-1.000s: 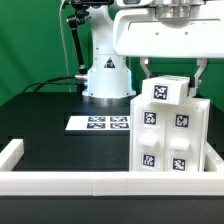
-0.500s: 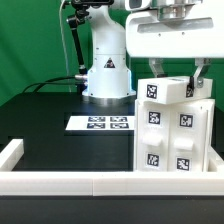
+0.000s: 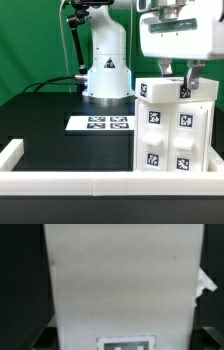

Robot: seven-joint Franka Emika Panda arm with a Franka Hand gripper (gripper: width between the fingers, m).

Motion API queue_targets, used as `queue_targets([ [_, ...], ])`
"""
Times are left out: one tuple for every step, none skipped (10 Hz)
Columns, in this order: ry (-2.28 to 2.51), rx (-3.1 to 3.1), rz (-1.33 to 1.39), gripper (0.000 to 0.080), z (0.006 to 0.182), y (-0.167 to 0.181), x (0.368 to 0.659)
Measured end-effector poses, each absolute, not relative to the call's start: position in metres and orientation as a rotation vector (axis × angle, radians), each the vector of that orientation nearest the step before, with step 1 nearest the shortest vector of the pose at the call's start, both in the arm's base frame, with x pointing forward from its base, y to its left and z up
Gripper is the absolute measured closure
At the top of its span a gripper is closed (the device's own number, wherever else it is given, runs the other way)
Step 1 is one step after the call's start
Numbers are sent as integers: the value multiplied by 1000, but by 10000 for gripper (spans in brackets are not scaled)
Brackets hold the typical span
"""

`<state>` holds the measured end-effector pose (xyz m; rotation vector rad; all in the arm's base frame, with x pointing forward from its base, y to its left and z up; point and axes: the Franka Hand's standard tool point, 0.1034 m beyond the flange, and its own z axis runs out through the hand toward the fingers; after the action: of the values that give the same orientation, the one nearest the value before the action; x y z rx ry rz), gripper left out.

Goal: Assemble cabinet

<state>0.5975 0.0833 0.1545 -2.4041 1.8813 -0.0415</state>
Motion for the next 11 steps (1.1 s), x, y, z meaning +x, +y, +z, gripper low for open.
queue_targets([
  [1938, -2350, -38, 243, 155, 83, 598],
  [2047, -2227, -37, 243, 155, 83, 600],
  [2117, -2142, -29, 243, 154, 82, 601],
  [2177, -2071, -17, 243, 155, 83, 601],
  [2207, -2040, -12, 243, 154, 82, 601],
  [2245, -2000, -4, 243, 154, 82, 601],
  [2289, -1945, 5, 243, 154, 82, 601],
  [2317, -1909, 26, 243, 154, 85, 600],
  [2329, -1883, 37, 144, 154, 88, 600],
  [2312, -1903, 37, 45, 154, 89, 599],
  [2301, -1908, 41, 14, 155, 90, 599],
])
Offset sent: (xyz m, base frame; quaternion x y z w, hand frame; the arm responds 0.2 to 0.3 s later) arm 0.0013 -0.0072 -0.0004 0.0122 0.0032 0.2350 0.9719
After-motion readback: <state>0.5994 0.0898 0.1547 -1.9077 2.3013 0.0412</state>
